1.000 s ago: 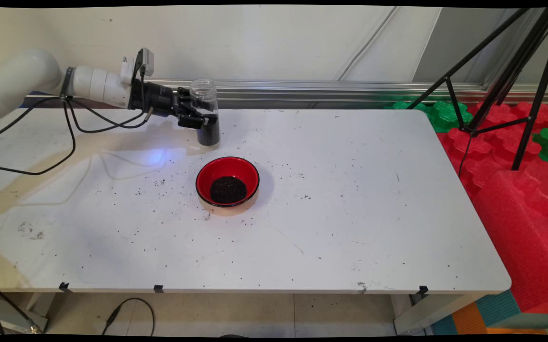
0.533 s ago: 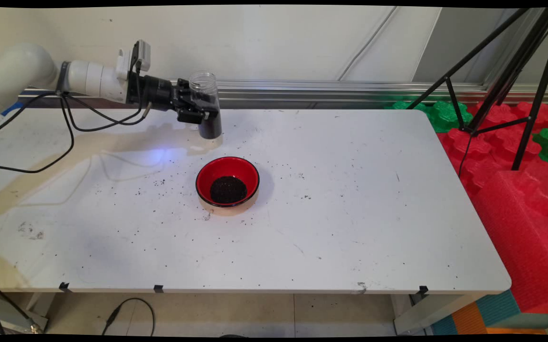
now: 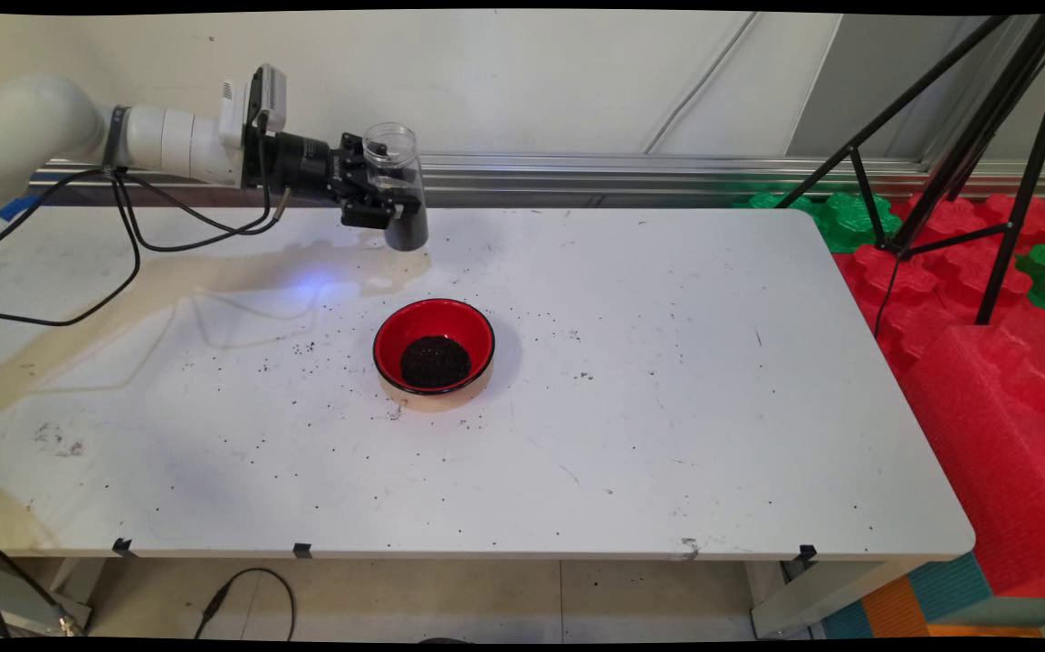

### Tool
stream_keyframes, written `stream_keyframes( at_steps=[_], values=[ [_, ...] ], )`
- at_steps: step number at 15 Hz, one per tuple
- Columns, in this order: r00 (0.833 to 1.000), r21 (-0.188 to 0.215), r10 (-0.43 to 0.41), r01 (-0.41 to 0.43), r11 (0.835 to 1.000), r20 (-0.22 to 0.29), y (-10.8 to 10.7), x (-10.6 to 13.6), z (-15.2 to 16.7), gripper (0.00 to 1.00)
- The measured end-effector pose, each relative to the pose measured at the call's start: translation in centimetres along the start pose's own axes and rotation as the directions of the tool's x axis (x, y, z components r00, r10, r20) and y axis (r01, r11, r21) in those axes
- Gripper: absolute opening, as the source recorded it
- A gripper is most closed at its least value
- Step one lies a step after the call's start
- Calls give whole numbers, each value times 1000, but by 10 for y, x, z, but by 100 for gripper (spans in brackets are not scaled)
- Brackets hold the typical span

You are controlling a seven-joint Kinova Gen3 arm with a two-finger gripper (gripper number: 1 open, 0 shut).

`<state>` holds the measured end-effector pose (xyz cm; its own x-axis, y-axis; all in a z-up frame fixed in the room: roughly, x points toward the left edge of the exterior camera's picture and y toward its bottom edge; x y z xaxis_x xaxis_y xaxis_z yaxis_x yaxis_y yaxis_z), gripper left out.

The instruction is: Pour the black seasoning powder in the red bowl

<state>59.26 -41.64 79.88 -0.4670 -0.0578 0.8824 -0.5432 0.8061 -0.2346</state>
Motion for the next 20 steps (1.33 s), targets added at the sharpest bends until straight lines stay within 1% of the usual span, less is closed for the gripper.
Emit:
stream_keyframes(
  at_steps=[4,7,10,13,16,18,20],
  values=[
    [997,11,80,-80,997,-6,5,7,1,0],
    [988,15,152,-152,988,-5,11,10,2,0],
    [976,16,218,-218,976,1,16,12,3,0],
    [954,10,299,-299,954,9,22,12,5,0],
    [924,2,383,-383,924,17,28,12,7,0],
    [909,-1,417,-417,909,21,30,12,9,0],
    [887,-5,462,-462,887,26,34,11,10,0]
  ],
)
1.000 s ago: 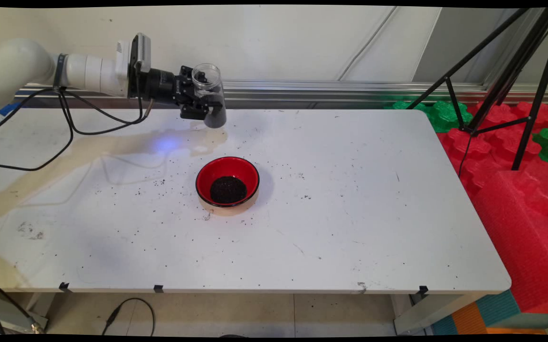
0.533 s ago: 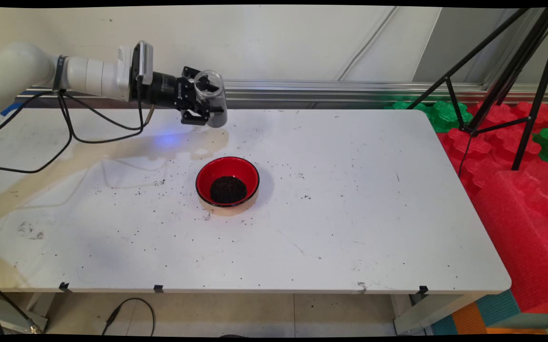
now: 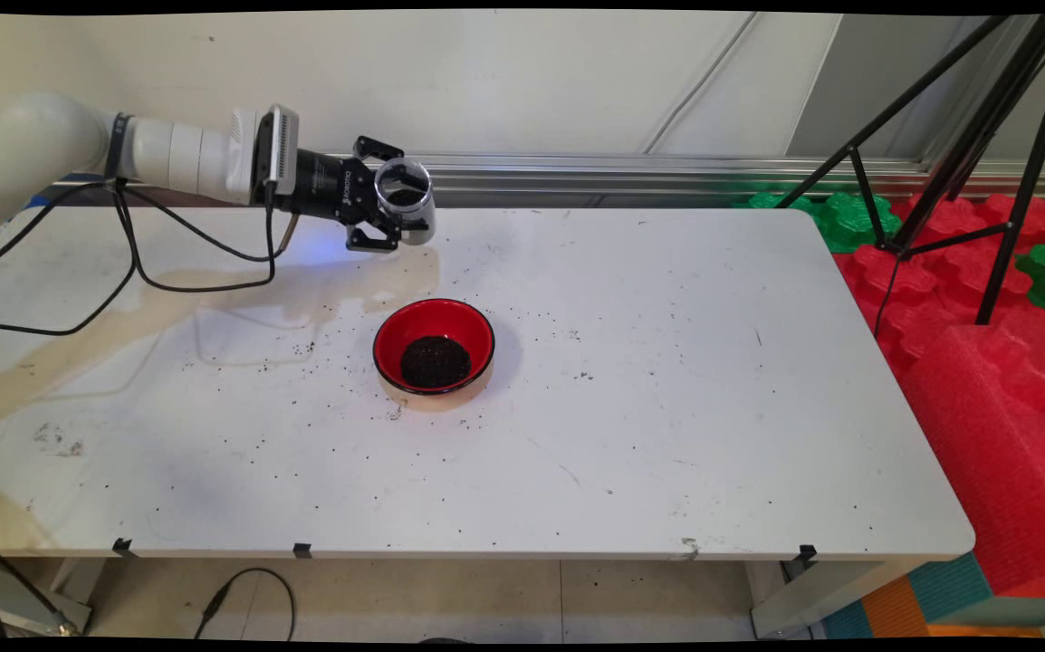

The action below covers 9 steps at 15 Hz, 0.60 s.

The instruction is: Pour the black seasoning powder in the red bowl

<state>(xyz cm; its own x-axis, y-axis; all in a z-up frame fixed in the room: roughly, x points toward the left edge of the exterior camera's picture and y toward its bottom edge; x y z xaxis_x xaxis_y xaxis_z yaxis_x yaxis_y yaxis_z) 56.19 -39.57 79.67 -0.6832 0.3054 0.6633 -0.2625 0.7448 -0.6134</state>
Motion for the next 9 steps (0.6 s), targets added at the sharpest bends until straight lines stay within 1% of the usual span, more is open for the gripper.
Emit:
stream_keyframes(
  at_steps=[4,9],
  values=[
    [996,-1,82,-82,997,14,5,1,3,0],
    [981,-4,189,-189,982,34,13,1,7,0]
  ],
)
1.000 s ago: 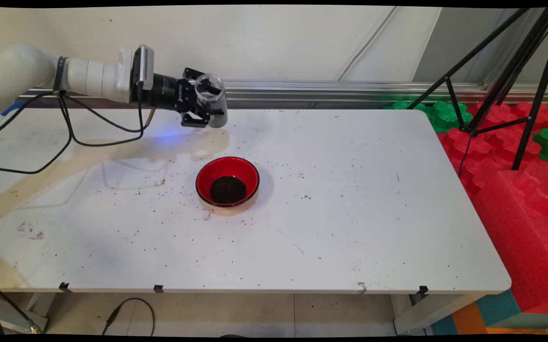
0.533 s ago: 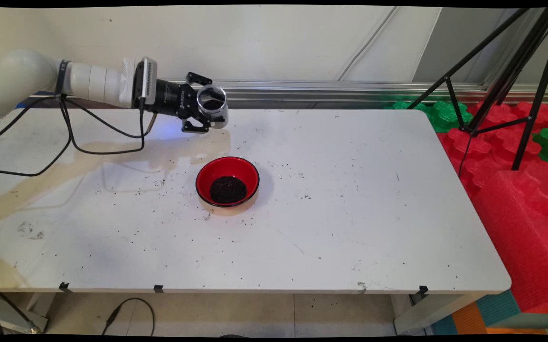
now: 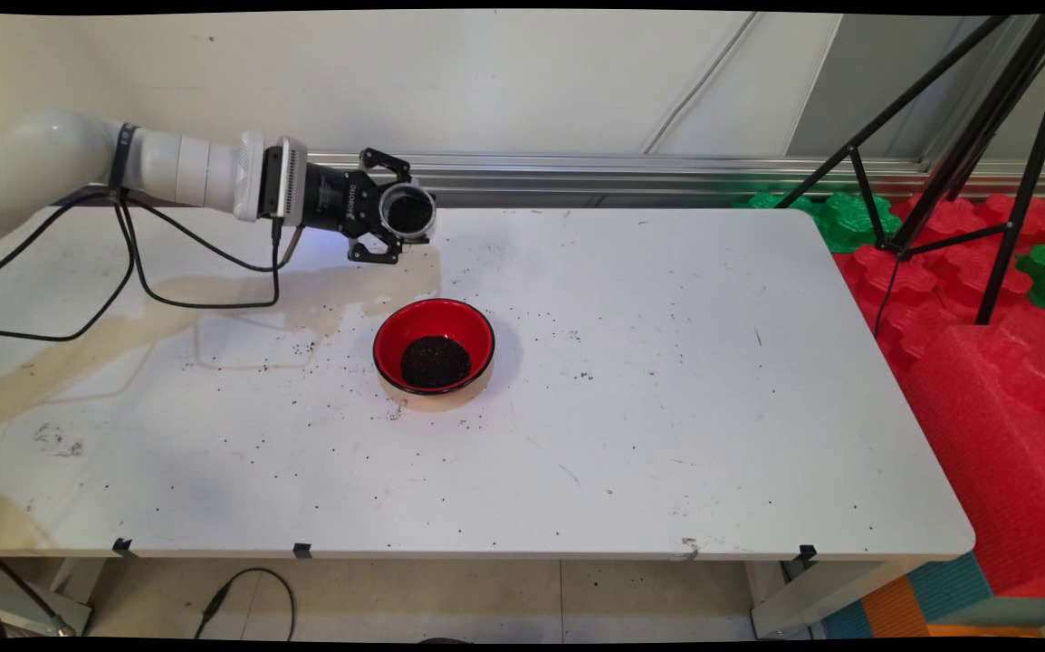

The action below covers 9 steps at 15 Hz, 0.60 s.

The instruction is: Pour the black seasoning powder in the red bowl

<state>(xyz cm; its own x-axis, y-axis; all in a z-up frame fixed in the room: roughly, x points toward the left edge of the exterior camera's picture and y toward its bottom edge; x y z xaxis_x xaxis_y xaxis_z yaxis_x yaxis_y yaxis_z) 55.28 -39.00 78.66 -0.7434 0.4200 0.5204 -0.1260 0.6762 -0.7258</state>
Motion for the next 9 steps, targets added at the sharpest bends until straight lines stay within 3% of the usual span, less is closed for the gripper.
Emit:
stream_keyframes(
  at_steps=[9],
  values=[
    [979,-11,201,-201,980,23,12,6,8,0]
  ],
)
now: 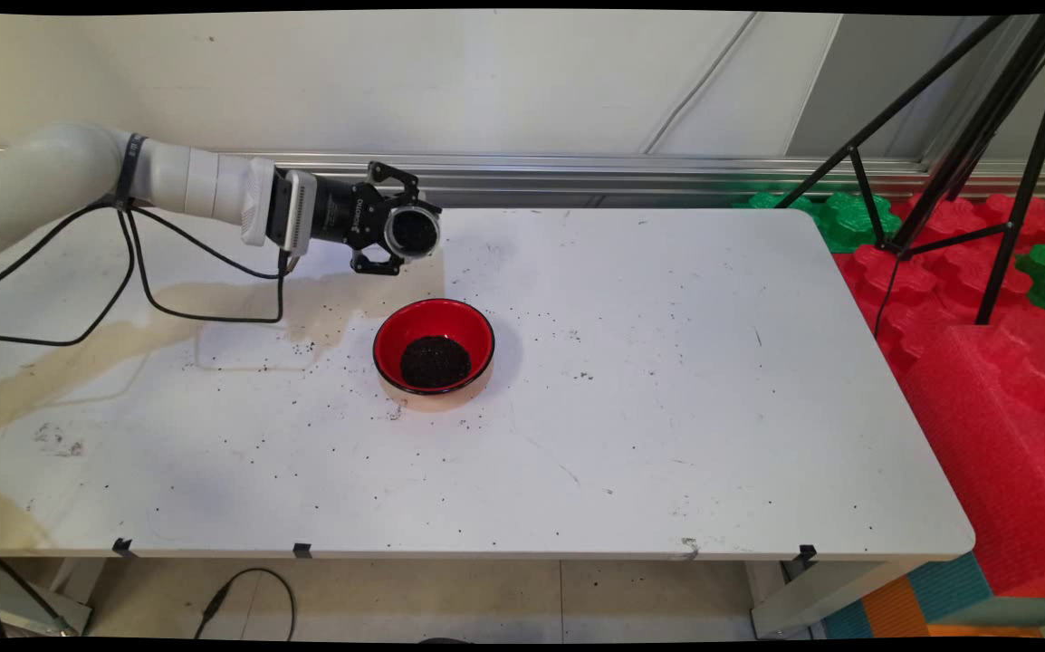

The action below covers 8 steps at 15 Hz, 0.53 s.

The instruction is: Pour the black seasoning powder in the red bowl

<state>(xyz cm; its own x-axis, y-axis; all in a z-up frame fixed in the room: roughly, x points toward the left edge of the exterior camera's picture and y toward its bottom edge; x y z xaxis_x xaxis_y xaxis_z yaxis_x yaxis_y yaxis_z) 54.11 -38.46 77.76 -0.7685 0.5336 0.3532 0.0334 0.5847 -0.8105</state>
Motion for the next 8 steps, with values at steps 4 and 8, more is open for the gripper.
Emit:
stream_keyframes(
  at_steps=[4,8],
  values=[
    [996,-4,94,-94,996,8,4,4,2,0],
    [985,-5,172,-172,985,16,7,6,3,0]
  ],
)
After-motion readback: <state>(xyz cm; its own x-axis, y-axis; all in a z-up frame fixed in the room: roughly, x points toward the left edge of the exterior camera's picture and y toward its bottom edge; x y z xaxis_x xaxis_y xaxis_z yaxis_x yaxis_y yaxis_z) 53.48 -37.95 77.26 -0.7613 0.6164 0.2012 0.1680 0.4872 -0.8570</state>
